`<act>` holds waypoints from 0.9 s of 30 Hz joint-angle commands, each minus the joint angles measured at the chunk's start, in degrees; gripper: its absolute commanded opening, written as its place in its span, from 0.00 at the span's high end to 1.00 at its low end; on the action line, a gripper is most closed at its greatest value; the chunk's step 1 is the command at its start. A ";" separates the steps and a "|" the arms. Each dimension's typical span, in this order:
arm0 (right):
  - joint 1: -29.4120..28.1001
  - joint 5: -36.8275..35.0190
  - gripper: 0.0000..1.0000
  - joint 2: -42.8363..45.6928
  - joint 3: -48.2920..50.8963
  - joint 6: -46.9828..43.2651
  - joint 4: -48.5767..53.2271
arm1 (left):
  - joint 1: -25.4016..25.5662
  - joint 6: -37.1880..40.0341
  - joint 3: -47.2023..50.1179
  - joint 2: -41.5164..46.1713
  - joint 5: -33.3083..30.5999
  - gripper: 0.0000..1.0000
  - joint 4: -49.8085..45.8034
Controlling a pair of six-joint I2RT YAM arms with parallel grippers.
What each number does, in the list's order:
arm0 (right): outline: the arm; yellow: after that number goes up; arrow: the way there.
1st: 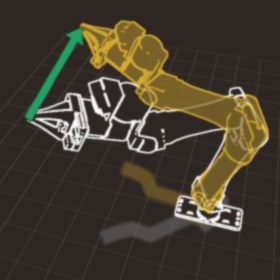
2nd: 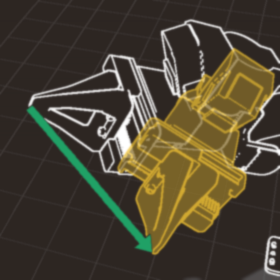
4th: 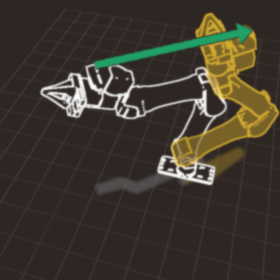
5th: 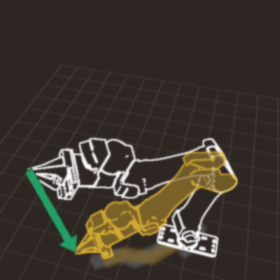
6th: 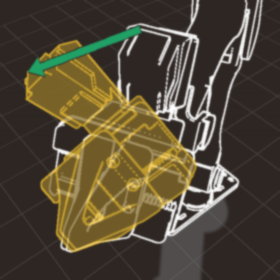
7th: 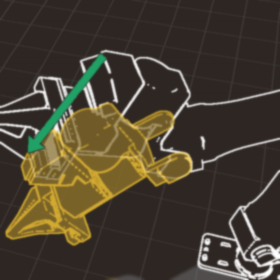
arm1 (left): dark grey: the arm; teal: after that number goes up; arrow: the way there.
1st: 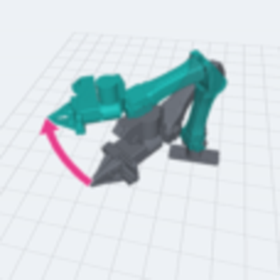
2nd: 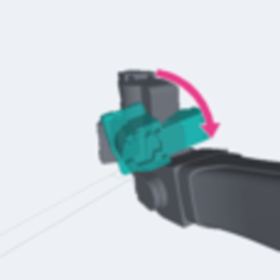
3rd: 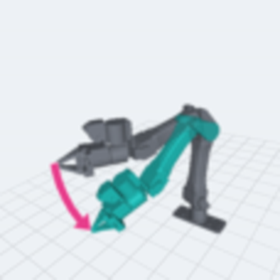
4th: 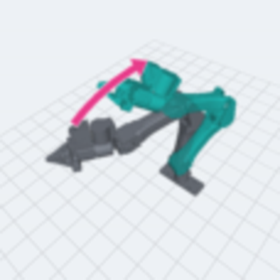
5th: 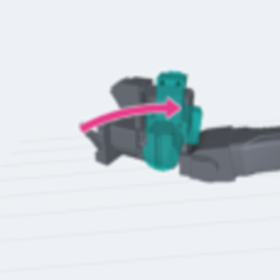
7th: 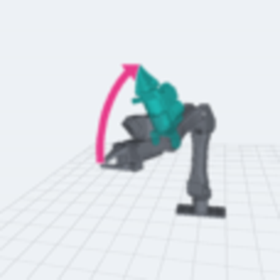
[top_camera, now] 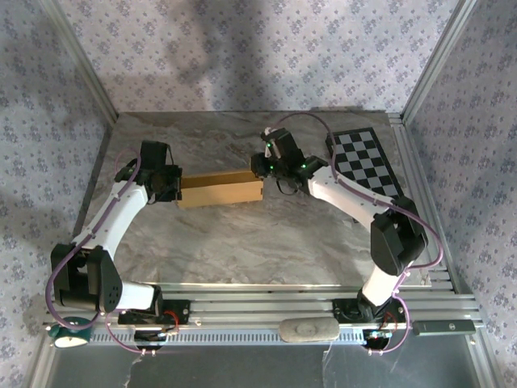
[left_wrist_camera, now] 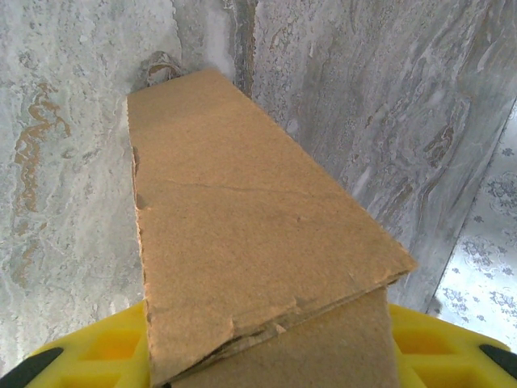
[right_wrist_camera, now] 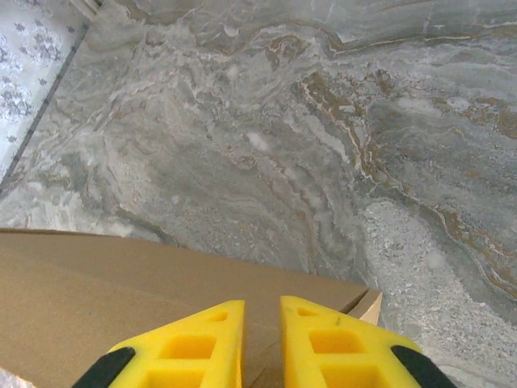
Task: Fold the paper box
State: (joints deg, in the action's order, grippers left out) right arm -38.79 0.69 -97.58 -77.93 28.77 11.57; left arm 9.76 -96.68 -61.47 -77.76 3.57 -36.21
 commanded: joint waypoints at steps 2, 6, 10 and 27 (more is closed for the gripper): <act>-1.03 -2.09 0.81 1.60 4.35 1.85 -3.09 | -0.60 0.22 1.17 -2.19 -0.84 0.58 -4.93; -1.02 -2.49 0.82 2.30 6.23 2.34 -5.65 | -0.79 0.18 1.30 -2.05 -0.76 0.58 -4.93; -1.27 -2.69 0.83 2.24 8.19 2.65 -7.58 | -0.84 0.13 1.19 -2.03 -0.71 0.58 -4.96; 1.61 -2.18 0.67 5.86 0.56 -2.42 -0.32 | -1.32 0.62 0.95 -1.86 -0.67 0.58 -5.35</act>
State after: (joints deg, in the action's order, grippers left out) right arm -38.39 -1.87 -93.38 -73.52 28.64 7.05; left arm 9.02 -96.03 -61.47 -77.76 4.16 -36.16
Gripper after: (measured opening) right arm 0.328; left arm 0.444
